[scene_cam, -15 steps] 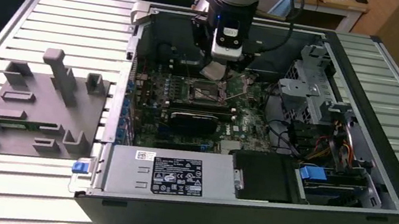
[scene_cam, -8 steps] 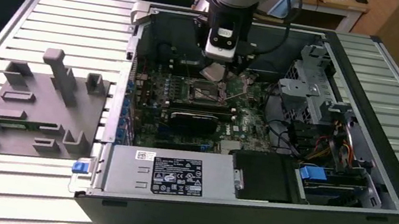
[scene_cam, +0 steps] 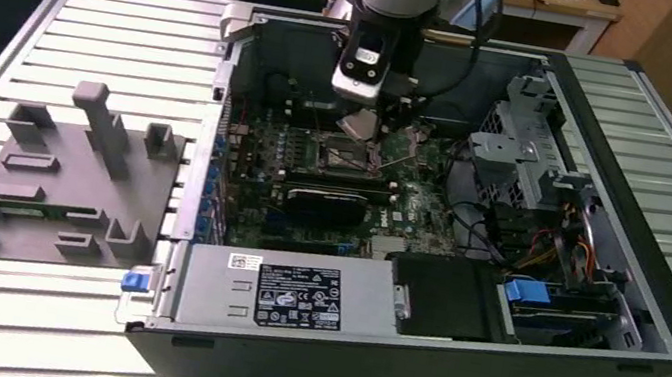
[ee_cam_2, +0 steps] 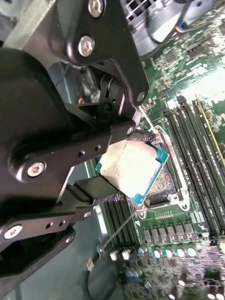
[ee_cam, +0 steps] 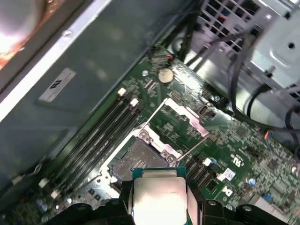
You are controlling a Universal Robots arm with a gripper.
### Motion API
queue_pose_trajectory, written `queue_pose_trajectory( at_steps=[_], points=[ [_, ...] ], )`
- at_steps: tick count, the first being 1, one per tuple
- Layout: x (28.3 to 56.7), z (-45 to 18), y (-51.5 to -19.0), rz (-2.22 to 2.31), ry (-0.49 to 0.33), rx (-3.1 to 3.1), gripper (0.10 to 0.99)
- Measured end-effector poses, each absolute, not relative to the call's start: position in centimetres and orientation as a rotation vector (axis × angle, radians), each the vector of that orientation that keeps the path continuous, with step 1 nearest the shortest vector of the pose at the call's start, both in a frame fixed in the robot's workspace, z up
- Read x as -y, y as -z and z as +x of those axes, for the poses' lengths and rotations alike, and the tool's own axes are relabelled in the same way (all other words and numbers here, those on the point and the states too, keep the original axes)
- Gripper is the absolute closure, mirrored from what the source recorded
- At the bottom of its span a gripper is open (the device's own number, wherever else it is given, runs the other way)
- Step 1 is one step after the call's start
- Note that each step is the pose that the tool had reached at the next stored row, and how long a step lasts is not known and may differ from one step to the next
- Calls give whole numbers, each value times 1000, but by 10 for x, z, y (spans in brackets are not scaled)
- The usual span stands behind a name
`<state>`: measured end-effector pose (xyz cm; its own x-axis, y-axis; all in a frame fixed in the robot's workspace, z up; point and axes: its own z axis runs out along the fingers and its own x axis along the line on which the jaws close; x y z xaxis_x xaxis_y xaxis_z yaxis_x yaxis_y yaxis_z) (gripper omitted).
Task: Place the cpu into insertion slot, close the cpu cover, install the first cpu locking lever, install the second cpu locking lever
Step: 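Place the cpu into insertion slot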
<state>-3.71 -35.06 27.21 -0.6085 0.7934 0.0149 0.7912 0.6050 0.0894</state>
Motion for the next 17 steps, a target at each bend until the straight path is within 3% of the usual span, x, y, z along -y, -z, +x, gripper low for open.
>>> queue_pose_trajectory(
  at_steps=[17],
  points=[
    [351,-37,-262,1783,-127,-2535,545]
  ],
)
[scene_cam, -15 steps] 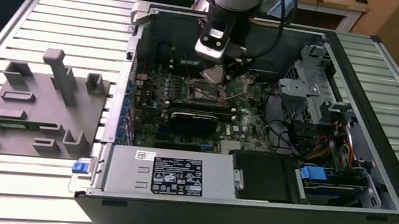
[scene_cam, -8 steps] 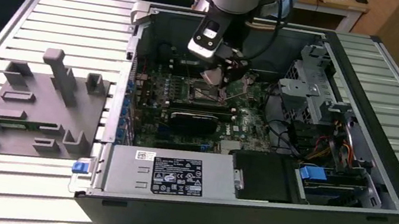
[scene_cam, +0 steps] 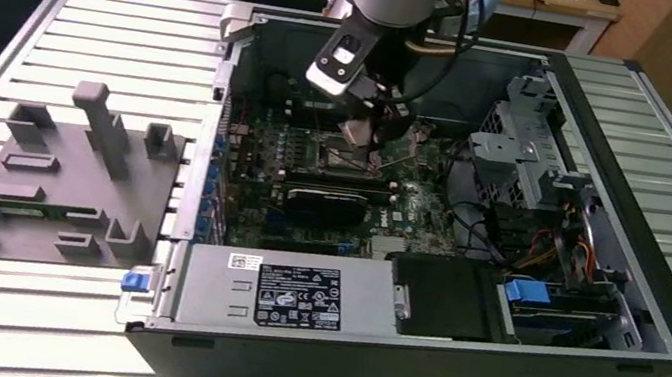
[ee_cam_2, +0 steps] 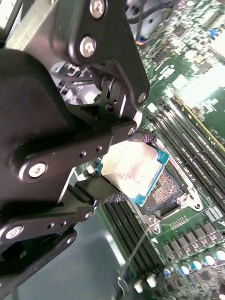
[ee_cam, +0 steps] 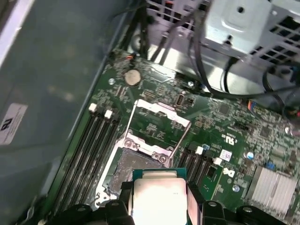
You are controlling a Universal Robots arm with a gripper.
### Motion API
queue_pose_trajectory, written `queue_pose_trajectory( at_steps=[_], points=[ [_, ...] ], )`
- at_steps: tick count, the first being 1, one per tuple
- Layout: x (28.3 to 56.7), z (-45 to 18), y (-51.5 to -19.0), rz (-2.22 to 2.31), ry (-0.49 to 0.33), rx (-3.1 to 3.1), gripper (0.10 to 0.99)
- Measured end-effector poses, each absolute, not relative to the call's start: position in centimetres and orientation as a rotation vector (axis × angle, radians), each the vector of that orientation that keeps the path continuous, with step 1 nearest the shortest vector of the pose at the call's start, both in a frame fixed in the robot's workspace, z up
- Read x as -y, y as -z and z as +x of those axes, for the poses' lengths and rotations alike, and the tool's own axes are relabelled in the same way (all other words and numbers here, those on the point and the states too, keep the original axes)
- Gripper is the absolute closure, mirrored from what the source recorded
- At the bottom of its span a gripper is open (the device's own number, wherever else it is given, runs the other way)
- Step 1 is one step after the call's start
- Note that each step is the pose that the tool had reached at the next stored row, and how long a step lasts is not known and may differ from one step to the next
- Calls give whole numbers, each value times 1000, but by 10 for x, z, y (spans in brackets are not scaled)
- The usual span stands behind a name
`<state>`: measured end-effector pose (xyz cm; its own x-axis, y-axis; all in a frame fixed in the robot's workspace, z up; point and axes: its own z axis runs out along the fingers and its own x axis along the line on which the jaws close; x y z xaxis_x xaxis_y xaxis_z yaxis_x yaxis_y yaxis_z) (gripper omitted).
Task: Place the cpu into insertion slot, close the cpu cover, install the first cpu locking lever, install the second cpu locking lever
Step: 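Place the cpu into insertion slot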
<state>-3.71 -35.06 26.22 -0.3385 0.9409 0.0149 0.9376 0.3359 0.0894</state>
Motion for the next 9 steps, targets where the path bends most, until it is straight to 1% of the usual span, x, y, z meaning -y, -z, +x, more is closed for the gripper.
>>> queue_pose_trajectory(
  at_steps=[9],
  points=[
    [351,-37,-257,1980,-121,-2376,545]
  ],
)
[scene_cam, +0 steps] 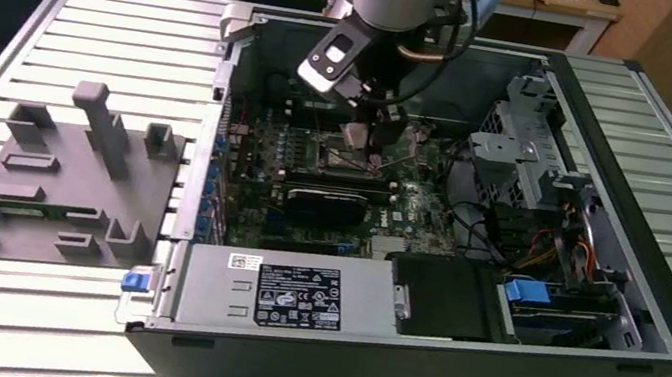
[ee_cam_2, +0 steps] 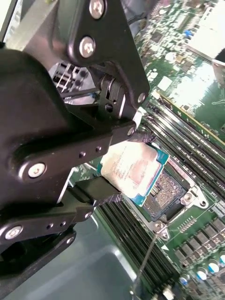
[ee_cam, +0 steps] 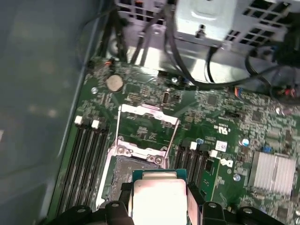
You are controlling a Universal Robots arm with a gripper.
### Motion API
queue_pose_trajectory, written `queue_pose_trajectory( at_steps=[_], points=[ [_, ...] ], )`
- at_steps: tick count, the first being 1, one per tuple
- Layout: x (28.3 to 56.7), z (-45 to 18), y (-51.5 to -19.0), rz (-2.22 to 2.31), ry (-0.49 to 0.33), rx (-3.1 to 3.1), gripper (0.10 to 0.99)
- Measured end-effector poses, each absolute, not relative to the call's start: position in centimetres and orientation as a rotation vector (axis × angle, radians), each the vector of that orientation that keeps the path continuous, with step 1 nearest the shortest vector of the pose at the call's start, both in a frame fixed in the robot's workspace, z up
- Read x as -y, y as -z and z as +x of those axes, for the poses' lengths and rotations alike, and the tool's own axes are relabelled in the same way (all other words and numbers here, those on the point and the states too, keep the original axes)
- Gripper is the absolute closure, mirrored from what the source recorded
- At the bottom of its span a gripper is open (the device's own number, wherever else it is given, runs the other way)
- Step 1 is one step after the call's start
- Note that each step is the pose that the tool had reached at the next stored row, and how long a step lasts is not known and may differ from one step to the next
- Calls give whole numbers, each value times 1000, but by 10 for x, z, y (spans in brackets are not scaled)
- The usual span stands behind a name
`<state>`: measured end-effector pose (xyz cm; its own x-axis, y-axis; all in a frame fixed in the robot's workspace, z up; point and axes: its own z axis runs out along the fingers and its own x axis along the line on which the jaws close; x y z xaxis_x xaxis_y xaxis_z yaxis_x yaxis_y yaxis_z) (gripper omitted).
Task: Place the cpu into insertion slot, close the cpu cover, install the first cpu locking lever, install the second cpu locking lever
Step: 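Place the cpu into insertion slot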
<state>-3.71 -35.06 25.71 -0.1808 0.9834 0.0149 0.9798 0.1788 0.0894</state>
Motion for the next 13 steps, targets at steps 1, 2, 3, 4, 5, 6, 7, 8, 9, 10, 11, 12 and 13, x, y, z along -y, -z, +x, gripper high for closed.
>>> queue_pose_trajectory(
  at_steps=[1,2,3,4,5,6,7,8,9,10,11,12,13],
  points=[
    [351,-37,-256,2003,-121,-2356,545],
    [351,-37,-256,2024,-120,-2338,545],
    [351,-37,-255,2041,-119,-2321,545],
    [351,-37,-253,2056,-119,-2308,545],
    [351,-37,-252,2068,-118,-2296,545],
    [350,-37,-251,2079,-118,-2286,545],
    [350,-37,-249,2089,-118,-2277,545],
    [350,-38,-248,2096,-117,-2270,545],
    [350,-38,-247,2103,-117,-2263,545],
    [350,-38,-246,2108,-117,-2258,545],
    [350,-39,-245,2114,-117,-2252,545],
    [349,-40,-244,2120,-117,-2246,545],
    [349,-40,-243,2127,-116,-2239,545]
  ],
)
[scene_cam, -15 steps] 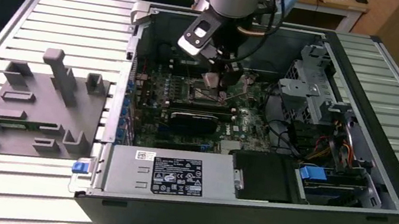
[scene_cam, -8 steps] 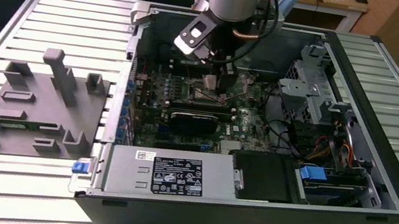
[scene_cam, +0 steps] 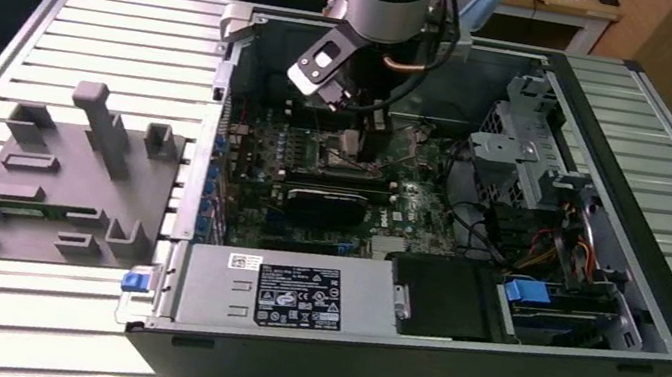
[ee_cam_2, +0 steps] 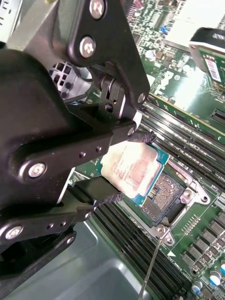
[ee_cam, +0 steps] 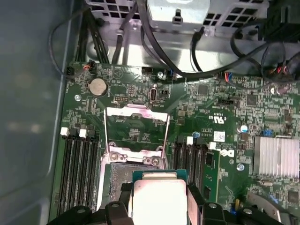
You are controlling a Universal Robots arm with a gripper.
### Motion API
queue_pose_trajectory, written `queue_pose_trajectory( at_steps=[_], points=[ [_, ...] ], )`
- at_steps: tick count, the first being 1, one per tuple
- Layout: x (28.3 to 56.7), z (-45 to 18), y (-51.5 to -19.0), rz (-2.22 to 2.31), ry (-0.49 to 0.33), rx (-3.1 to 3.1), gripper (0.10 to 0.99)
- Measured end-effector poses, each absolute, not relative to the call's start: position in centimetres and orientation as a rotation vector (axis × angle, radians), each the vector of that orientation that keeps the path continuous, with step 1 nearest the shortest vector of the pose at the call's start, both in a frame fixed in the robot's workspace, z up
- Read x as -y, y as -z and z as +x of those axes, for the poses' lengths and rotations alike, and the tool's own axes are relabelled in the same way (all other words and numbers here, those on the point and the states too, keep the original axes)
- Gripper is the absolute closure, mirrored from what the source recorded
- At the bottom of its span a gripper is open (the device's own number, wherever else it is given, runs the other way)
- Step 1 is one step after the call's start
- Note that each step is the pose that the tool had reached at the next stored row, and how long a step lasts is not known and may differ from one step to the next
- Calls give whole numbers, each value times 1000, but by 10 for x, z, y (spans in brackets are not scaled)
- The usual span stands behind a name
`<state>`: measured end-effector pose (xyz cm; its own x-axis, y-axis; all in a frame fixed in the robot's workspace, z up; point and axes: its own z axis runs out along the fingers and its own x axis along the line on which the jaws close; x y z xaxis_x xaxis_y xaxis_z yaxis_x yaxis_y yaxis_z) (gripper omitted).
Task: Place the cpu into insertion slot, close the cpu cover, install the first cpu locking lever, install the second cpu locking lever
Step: 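Place the cpu into insertion slot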
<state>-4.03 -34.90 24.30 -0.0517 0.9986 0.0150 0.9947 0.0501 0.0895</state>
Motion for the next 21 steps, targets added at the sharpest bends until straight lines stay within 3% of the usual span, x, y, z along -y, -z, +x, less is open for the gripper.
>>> queue_pose_trajectory(
  at_steps=[21],
  points=[
    [332,-42,-231,2220,-87,-2120,545]
  ],
)
